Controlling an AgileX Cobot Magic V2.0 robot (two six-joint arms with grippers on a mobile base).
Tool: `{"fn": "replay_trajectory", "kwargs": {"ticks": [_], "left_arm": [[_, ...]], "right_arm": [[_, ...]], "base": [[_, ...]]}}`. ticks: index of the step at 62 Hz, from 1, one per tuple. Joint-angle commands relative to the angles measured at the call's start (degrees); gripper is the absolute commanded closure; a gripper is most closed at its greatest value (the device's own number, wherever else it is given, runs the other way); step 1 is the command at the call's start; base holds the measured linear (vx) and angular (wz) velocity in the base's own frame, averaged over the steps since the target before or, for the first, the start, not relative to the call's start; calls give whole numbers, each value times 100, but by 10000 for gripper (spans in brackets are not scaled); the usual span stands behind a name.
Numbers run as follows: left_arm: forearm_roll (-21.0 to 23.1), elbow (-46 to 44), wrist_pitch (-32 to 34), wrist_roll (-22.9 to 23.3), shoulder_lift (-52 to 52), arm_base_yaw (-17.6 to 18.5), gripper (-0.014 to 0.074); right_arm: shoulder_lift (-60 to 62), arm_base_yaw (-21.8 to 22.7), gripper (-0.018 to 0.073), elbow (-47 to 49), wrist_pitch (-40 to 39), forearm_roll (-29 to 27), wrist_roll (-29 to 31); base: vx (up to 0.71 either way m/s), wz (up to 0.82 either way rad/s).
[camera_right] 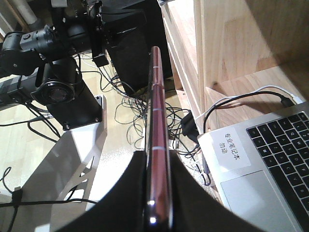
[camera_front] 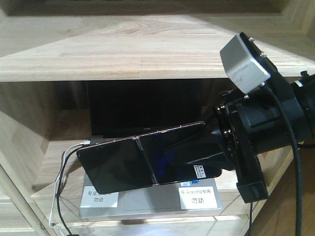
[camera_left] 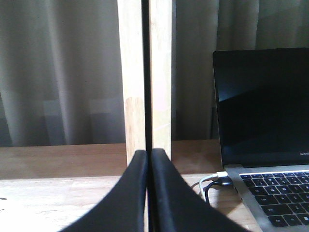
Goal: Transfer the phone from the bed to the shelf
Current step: 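Raise the right gripper and lower the phone onto the upper shelf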
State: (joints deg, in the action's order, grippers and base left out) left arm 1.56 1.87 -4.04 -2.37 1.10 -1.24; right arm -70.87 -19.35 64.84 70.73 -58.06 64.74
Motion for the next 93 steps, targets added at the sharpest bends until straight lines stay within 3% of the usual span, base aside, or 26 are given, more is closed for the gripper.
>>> {"fn": "replay_trajectory", "kwargs": {"ticks": [1, 24, 50, 76, 93], "left_arm": [[56, -143, 404, 50, 31, 2, 595], [56, -143, 404, 50, 31, 2, 595], [56, -143, 404, 50, 31, 2, 595], [56, -143, 404, 50, 31, 2, 595], [56, -143, 404, 50, 31, 2, 595]], "right_arm": [[141, 10, 561, 148, 199, -480, 19], [141, 10, 561, 400, 48, -1074, 13], [-40, 10, 561, 1822, -1682, -1170, -255], [-1644, 3, 561, 3639, -1742, -1684, -505], [-2493, -726, 561, 4429, -2377, -1434, -610]], "base": [[0, 0], [0, 0], [0, 0], [0, 0], [0, 0]]}}
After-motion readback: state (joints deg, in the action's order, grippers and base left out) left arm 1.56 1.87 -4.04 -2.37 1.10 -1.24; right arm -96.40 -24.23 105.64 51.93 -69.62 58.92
